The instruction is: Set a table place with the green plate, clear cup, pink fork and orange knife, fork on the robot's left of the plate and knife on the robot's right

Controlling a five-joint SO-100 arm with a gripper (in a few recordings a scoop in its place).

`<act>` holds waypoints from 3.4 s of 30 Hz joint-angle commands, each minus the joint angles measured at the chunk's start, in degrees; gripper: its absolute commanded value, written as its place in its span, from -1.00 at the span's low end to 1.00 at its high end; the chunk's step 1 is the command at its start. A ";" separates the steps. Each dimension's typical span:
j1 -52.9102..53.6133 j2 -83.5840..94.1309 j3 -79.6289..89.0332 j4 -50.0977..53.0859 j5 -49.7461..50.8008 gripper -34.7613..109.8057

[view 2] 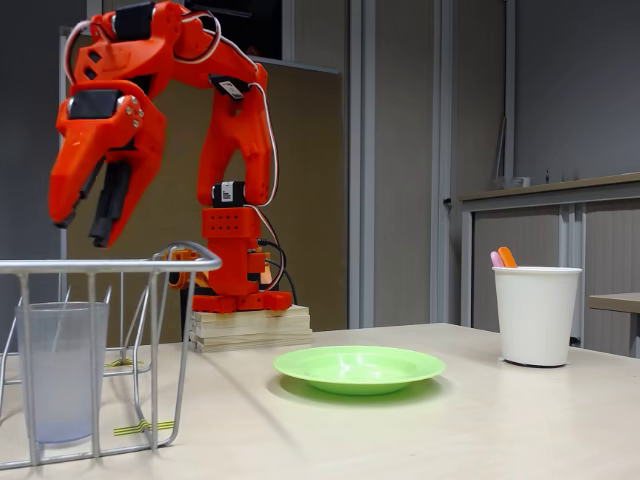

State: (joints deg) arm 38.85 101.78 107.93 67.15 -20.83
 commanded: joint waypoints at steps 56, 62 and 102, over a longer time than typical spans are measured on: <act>-2.20 -32.08 -21.27 -2.37 -12.30 0.02; -2.99 -32.78 -24.26 -1.93 -11.60 -0.18; -49.57 -20.83 -20.04 -1.85 14.33 -0.09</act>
State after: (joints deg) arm -7.56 84.81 90.26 66.18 -11.16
